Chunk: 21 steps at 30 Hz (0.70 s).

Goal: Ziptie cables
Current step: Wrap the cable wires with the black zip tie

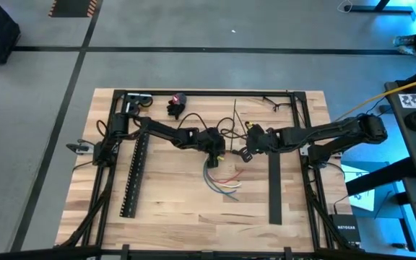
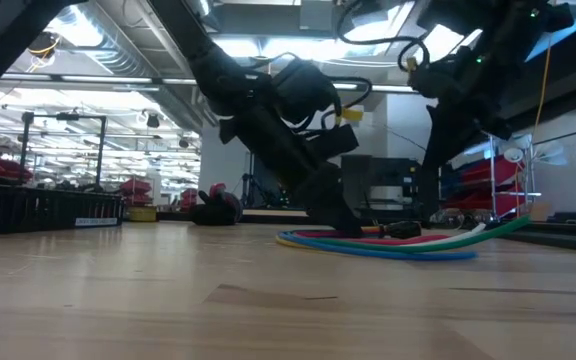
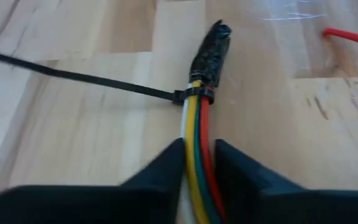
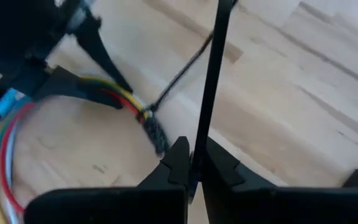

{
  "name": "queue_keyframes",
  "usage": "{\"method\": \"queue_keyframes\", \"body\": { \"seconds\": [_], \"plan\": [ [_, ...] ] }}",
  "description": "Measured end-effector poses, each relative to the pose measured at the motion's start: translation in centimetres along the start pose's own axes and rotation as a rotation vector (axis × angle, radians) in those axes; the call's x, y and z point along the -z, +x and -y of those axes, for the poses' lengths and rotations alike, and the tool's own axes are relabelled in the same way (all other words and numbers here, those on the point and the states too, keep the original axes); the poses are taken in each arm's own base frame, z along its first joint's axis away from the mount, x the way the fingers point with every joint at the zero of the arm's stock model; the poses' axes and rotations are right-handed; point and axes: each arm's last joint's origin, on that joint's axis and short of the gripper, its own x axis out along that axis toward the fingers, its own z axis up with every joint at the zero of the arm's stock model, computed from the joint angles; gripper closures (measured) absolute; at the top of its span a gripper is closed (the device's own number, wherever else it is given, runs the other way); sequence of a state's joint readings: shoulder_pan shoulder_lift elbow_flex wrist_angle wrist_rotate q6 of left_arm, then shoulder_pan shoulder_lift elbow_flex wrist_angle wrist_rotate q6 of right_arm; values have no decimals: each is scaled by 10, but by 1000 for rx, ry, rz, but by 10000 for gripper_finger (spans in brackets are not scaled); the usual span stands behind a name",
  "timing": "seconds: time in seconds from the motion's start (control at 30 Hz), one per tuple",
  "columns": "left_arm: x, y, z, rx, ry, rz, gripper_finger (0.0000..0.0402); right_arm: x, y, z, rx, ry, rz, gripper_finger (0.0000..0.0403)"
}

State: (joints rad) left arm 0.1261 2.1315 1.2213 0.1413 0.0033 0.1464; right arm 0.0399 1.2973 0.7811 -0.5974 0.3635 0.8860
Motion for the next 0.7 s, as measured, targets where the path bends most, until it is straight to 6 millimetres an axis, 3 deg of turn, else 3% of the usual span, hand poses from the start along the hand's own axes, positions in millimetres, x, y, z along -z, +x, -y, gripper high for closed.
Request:
{"method": "queue_keyframes", "body": {
  "seconds": [0.1,0.4,0.7],
  "plan": [
    [-4,-5,0,27,-37,10,386,1,3,-2,18,-1,8,386],
    [-33,-44,-4,38,-108,93,389,0,4,-4,-4,6,14,386],
    [-33,-43,-3,35,-189,93,391,-6,4,-12,-91,43,62,386]
  ]
}}
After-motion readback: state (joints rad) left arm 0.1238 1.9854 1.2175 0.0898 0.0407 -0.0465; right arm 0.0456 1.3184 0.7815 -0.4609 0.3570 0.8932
